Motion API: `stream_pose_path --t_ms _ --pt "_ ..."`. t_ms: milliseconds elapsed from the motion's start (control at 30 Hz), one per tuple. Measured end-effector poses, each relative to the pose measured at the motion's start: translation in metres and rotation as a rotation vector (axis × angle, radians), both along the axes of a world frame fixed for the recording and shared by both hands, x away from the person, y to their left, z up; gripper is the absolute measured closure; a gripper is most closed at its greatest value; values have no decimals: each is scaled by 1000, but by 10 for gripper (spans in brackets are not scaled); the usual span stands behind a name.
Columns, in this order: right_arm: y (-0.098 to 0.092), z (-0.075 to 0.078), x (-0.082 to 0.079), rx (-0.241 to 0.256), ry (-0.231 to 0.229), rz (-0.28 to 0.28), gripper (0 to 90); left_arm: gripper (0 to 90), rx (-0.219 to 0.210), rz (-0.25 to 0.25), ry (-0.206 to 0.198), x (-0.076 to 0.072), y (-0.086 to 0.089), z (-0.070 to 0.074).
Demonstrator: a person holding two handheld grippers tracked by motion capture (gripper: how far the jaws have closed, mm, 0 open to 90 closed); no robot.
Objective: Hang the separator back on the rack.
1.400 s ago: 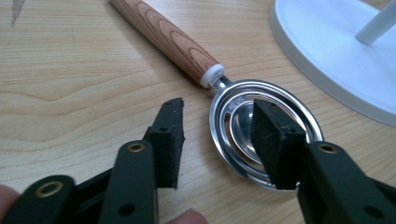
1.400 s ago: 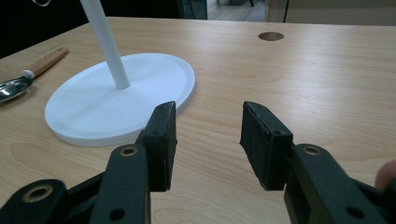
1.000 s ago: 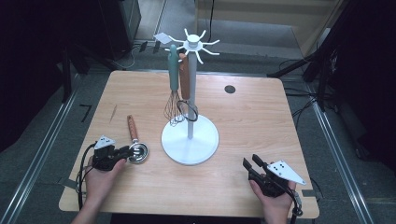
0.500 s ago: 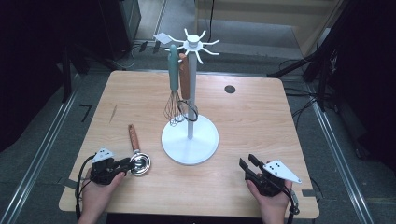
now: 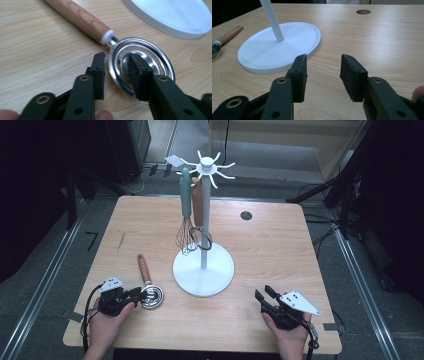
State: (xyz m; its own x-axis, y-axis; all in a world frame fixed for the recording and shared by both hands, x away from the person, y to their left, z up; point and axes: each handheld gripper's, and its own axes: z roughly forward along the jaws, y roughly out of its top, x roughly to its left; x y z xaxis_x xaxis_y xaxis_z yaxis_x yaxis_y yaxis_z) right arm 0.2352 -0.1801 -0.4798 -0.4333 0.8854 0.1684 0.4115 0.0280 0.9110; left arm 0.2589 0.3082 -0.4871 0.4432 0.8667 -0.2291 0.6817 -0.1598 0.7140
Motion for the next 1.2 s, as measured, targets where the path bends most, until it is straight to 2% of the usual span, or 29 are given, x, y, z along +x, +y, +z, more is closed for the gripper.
stream_pose_path --t_ms 267,500,567,667,767,867,1000,1200 --pt "8 0 -2 -4 1 25 582 694 12 -36 9 -9 -14 1" --pt "15 -1 -2 -10 5 44 581 674 -3 -74 33 -16 -28 1" --pt "17 -1 -3 -8 6 49 581 655 -8 -100 46 -18 -33 2" --pt "18 -1 -4 -7 6 54 578 606 -10 -127 43 -20 -39 3" --pt "20 -1 -4 -3 7 59 578 538 -30 -106 30 -18 -39 3" --pt "21 -2 -4 -3 10 64 578 577 -33 -97 31 -15 -39 0" --pt "23 -2 -4 -2 8 71 577 665 -22 -118 31 -15 -43 -1" --pt "27 1 -7 14 -13 63 590 672 -11 -144 33 -20 -53 -1"
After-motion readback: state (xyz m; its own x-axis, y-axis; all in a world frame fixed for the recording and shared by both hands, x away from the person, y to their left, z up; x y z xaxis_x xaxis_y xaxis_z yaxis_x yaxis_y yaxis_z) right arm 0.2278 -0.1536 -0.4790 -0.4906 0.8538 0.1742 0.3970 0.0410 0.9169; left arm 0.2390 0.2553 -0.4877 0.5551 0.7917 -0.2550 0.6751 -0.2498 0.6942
